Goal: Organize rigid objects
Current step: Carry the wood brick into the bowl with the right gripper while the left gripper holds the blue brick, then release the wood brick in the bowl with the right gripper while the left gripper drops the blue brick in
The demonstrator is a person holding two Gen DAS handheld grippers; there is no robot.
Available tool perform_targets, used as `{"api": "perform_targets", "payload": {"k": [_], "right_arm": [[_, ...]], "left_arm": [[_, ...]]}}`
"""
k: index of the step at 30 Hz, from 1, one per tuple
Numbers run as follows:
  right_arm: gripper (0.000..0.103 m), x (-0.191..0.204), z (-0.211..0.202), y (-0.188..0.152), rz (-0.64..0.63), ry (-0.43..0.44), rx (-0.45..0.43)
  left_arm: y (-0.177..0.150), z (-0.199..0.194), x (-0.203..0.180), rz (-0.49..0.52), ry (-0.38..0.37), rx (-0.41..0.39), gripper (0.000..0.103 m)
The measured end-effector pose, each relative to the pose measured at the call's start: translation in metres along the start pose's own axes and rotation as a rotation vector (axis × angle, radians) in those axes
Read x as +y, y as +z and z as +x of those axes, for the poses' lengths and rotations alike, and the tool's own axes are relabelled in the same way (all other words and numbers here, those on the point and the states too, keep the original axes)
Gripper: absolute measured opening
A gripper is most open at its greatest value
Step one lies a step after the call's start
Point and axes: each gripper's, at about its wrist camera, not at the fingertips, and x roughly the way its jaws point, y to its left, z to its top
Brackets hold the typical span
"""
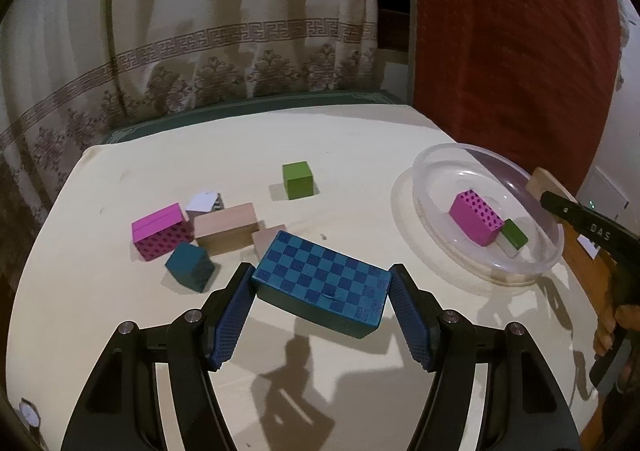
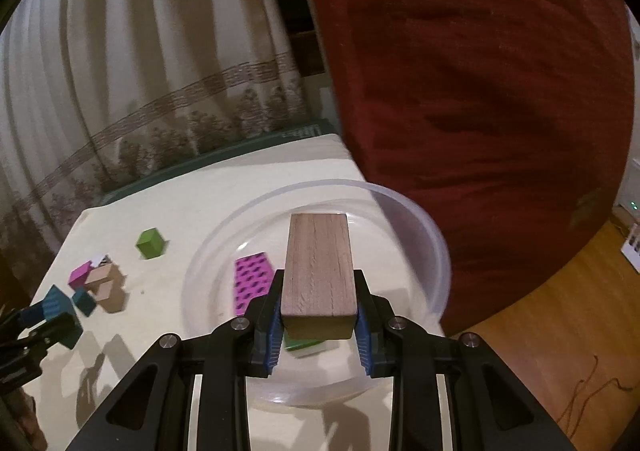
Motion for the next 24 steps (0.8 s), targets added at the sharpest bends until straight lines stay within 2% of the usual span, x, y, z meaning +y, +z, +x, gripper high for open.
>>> {"api": "perform_targets", "payload": {"k": [14,24], "right_arm": [[0.035,-0.014,0.002,-0.001,0.014,0.004,-0.012],[0.035,-0.023,0.01,0.005,0.016,-0.037,-0.016]], "left_arm": [[0.014,0.011,-0.034,0.065,-0.044,0.002,0.068],[0.029,0.019,-0.062,0.118,-0.08,-0.01,0.068]]}}
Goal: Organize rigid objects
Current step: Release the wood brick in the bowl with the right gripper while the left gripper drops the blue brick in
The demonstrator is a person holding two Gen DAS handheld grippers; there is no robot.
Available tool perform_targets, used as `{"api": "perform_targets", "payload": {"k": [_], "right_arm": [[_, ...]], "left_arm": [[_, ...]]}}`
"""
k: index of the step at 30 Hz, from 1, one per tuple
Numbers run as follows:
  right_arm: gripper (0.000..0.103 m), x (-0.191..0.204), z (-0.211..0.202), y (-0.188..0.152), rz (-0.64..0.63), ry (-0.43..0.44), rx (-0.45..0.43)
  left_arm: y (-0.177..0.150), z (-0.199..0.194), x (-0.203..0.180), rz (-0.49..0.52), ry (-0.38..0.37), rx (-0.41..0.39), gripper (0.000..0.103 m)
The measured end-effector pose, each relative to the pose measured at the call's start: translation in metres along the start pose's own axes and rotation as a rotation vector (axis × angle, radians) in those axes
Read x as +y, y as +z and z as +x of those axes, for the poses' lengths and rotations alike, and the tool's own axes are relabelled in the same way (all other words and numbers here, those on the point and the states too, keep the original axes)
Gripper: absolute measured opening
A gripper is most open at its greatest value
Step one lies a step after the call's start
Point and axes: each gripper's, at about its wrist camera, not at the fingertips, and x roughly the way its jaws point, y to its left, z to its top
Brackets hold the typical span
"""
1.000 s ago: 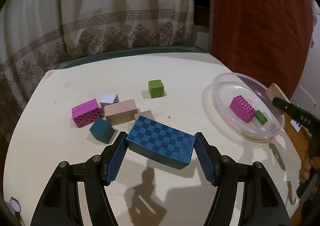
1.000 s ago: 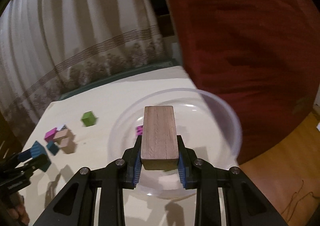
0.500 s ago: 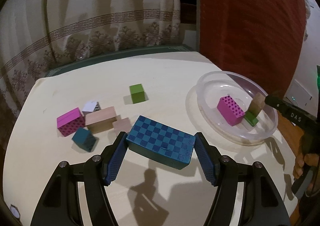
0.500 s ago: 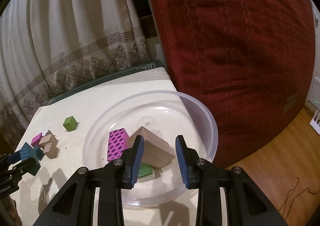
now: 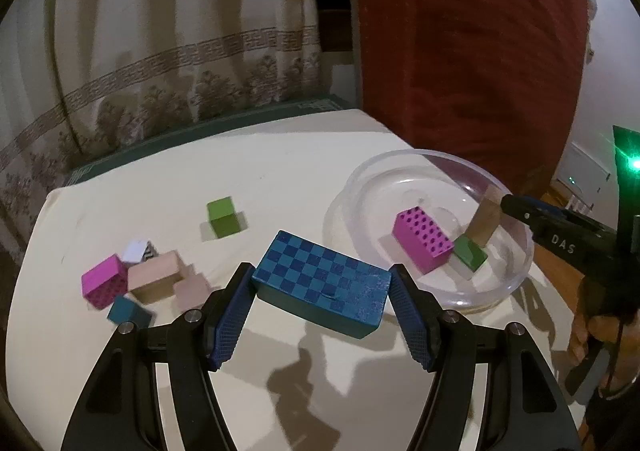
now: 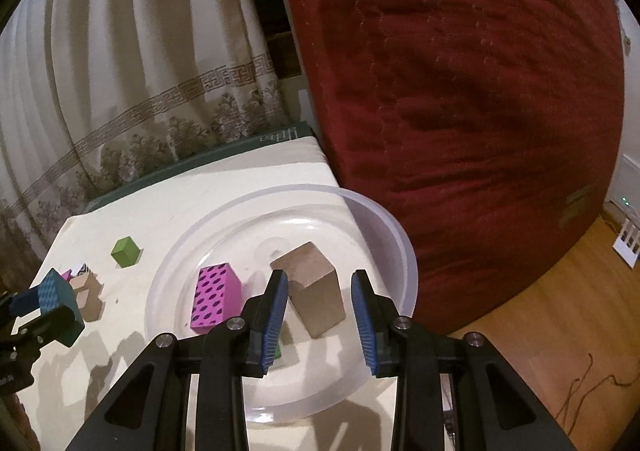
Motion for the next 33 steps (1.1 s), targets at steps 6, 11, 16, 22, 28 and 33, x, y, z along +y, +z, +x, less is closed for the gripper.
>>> {"api": "perform_targets", "payload": {"k": [6,11,16,22,28,33], "right_arm": [[0.038,-0.005,0.001,0.002,0.021,-0.02,-0.019],[0.038,-0.013,0.0,0.004,0.052,-0.025,-0.031],[0.04,-0.011,0.003,0.003,0.042,-0.022,-0.022],[0.041,-0.01,0.002,0.001,0.038,-0.016,-0.025],[0.045,-0.007,0.001,0.0,0.041,-0.015,-0.024],[0.045,-0.005,0.0,-0.001,0.04,-0.013,-0.025]], "left_arm": [[0.009,0.01,-0.013,0.023,-0.022,0.0,0.068],[0.014,0.019,-0.024,0.047,-0.05,0.012,0.068],[0.017,0.031,-0.039,0.082,-0.085,0.032,0.068],[0.021,0.045,-0.055,0.118,-0.126,0.05,0.069],[0.022,0.053,-0.059,0.133,-0.124,0.06,0.076],[0.018,0.049,-0.049,0.106,-0.117,0.066,0.076]]}}
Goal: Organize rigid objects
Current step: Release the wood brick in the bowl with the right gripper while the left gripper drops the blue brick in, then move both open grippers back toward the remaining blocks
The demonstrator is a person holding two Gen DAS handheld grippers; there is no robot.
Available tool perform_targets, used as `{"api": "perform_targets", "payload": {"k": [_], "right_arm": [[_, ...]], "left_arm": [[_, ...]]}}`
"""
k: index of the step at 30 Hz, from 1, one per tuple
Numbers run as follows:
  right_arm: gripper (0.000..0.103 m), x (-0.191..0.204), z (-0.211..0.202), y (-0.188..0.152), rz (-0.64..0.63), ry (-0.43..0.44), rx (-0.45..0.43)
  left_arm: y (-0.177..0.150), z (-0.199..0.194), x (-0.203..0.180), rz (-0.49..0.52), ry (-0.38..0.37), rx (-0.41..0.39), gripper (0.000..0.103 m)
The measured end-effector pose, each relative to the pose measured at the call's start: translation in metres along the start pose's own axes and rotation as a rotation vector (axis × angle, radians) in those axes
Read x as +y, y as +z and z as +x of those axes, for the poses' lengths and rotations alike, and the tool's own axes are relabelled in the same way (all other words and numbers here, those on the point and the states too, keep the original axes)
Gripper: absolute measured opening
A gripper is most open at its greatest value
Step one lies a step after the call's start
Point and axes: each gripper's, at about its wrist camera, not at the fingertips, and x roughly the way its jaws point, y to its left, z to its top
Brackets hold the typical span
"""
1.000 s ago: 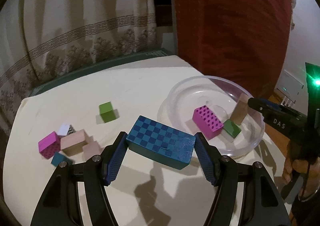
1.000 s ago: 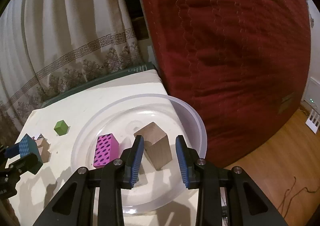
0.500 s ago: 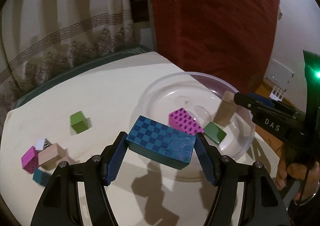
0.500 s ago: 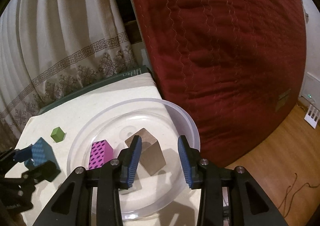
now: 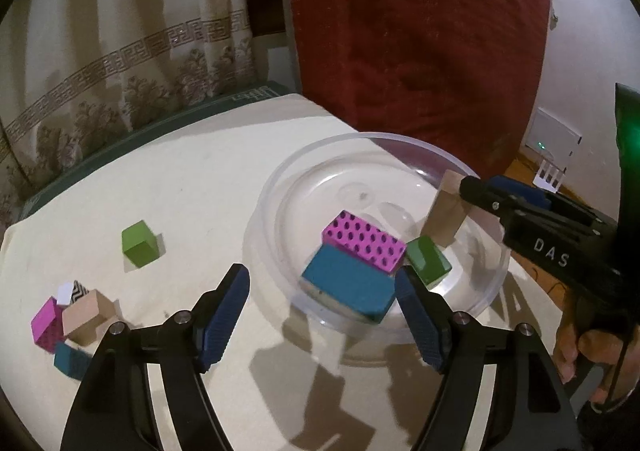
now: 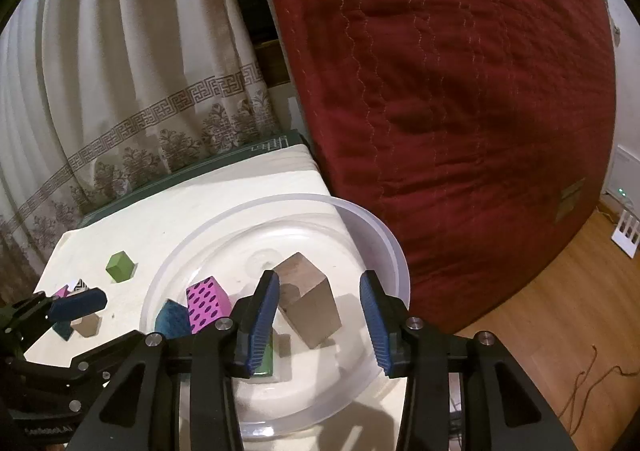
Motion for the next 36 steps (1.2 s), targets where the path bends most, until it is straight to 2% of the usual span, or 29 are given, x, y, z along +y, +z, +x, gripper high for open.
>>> {"api": "perform_targets", "payload": {"k": [14,22,36], "right_arm": [[0.051,-0.005,0.0,0.002,0.004,-0.048,0.011],[0.062,0.0,0.011,0.01,-0.072,-0.088,0.007],[0.066,0.01,0.026,0.021,-0.103,-0.139,0.013]], "left_arm": [[-0.01,-0.016,0.018,-0.033,0.027,-0.017,0.076],[-0.019,-0.025,0.031,-0.073,0.033,-0.02,0.076],[-0.039,-0.033,0.069,-0.162,0.069,-0.009,0.076]]}}
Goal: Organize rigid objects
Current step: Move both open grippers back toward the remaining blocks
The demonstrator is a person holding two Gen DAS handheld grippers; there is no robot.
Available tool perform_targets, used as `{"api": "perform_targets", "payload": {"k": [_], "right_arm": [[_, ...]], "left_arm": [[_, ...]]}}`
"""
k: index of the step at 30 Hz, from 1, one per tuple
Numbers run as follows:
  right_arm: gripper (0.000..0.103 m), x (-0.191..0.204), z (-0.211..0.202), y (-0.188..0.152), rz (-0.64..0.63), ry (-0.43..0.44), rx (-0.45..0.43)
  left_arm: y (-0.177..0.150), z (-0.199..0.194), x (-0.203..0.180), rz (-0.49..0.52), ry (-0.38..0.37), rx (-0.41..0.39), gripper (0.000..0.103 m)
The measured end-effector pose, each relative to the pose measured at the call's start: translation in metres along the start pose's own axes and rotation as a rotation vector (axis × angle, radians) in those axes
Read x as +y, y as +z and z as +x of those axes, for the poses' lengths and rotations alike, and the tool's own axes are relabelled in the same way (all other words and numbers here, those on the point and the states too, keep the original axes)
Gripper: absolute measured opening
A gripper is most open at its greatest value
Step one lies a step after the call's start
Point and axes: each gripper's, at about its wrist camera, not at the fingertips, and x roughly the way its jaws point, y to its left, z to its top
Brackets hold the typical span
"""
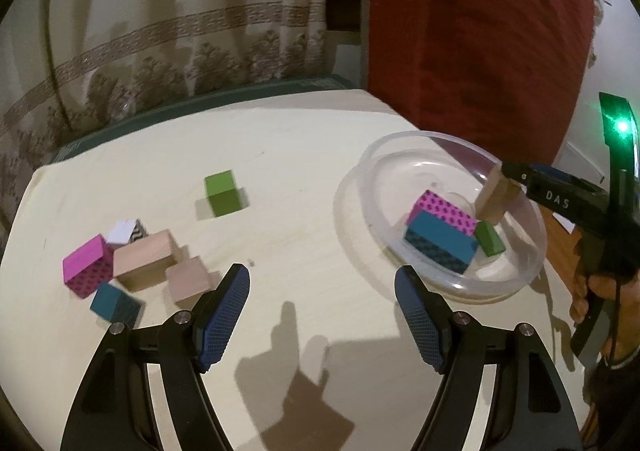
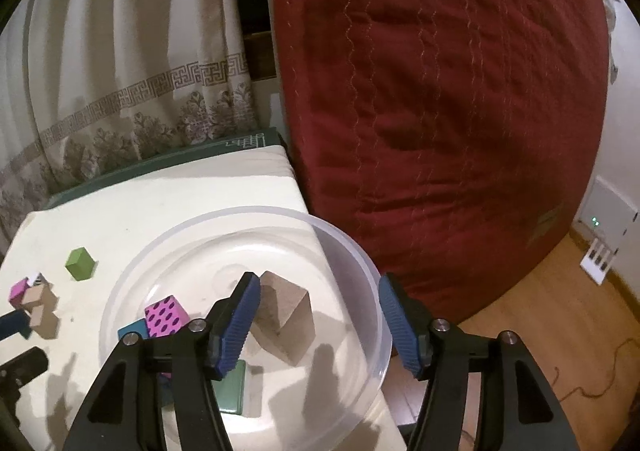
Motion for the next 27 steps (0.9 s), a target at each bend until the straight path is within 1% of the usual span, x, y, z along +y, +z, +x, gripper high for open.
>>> {"api": "perform_targets", "payload": {"k": [5,9,13,19,21,27], "right_arm": [[0.066,0.003,0.002,0.006,0.001,-0.001,-0.001],[0.067,0.011,-0.004,0.006,-0.006,0.018,-0.012],[0.072,0.025,-0.015,0.003,-0.02,0.056,-0.027],[0.073,0.051,-0.028,0.001,-0.044,0.124,-0.04],[0.073,0.06,-0.032,0.0,-0.054,0.147,-0.044],[0.076,0.085,-0.04,-0.006,-0.087,0.209,-0.041]], "left_arm": [[-0.006,-0.004,0.015,-0.025,0.019,-0.003,0.076],[-0.013,-0.005,0.031,-0.061,0.041,0.005,0.076],[-0.022,-0.005,0.049,-0.096,0.073,0.02,0.076],[-0.031,-0.012,0.075,-0.152,0.107,0.023,0.076],[-0.033,-0.015,0.083,-0.167,0.119,0.02,0.078],[-0.039,-0.025,0.102,-0.202,0.156,0.007,0.079]]}}
